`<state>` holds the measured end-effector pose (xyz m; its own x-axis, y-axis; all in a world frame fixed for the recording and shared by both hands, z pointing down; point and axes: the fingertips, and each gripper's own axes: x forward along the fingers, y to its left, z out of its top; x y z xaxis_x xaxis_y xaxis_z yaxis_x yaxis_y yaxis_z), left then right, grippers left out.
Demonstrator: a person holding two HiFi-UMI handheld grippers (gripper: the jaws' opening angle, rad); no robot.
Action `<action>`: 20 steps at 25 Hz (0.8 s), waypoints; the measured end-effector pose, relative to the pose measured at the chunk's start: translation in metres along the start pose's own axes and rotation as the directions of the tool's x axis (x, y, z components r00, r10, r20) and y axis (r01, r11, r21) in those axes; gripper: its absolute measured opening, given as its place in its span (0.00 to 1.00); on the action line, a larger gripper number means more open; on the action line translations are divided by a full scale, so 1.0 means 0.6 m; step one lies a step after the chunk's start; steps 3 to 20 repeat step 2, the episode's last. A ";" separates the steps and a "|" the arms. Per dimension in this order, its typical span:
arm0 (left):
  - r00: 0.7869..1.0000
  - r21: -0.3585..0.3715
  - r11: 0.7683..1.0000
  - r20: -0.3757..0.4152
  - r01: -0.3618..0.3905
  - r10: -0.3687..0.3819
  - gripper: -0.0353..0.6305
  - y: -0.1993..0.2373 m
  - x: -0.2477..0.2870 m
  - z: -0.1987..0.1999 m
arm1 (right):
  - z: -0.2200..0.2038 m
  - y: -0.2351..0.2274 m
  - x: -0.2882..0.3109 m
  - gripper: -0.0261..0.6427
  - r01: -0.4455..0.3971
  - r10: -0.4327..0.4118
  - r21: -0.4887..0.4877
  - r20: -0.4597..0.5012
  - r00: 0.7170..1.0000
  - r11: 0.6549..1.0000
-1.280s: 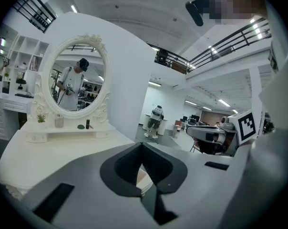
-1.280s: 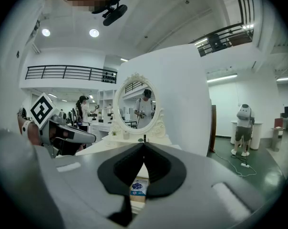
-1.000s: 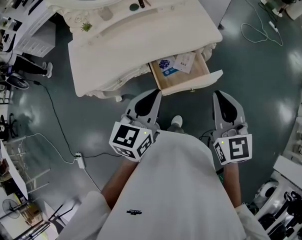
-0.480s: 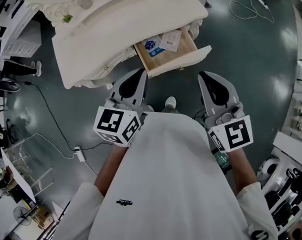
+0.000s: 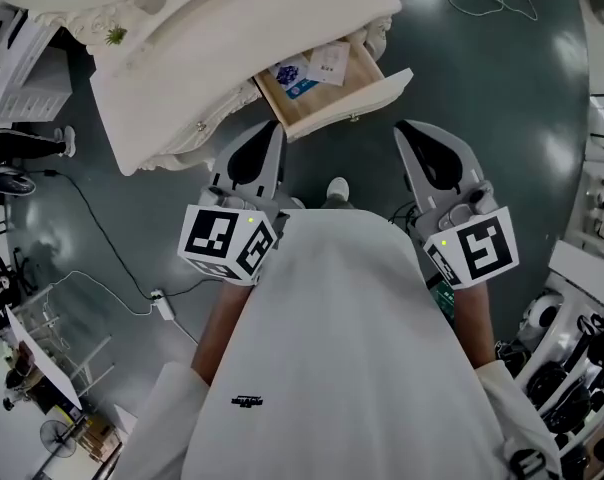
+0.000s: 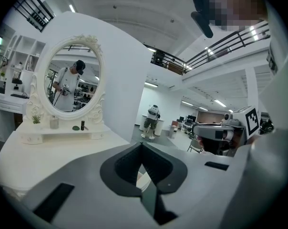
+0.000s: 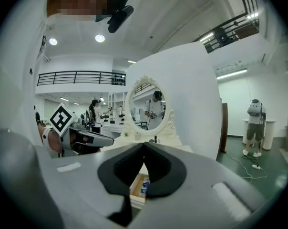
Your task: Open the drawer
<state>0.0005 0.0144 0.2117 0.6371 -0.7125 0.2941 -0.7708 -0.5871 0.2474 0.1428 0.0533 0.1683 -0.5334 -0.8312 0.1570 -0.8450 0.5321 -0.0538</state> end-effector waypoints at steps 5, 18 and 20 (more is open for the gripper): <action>1.000 -0.005 1.000 -0.003 0.003 -0.003 0.07 -0.003 -0.001 -0.004 | -0.004 0.001 -0.006 0.06 0.014 -0.014 -0.016 -0.007 1.000 1.000; 1.000 -0.005 1.000 -0.003 0.003 -0.003 0.07 -0.003 -0.001 -0.004 | -0.004 0.001 -0.006 0.06 0.014 -0.014 -0.016 -0.007 1.000 1.000; 1.000 -0.005 1.000 -0.003 0.003 -0.003 0.07 -0.003 -0.001 -0.004 | -0.004 0.001 -0.006 0.06 0.014 -0.014 -0.016 -0.007 1.000 1.000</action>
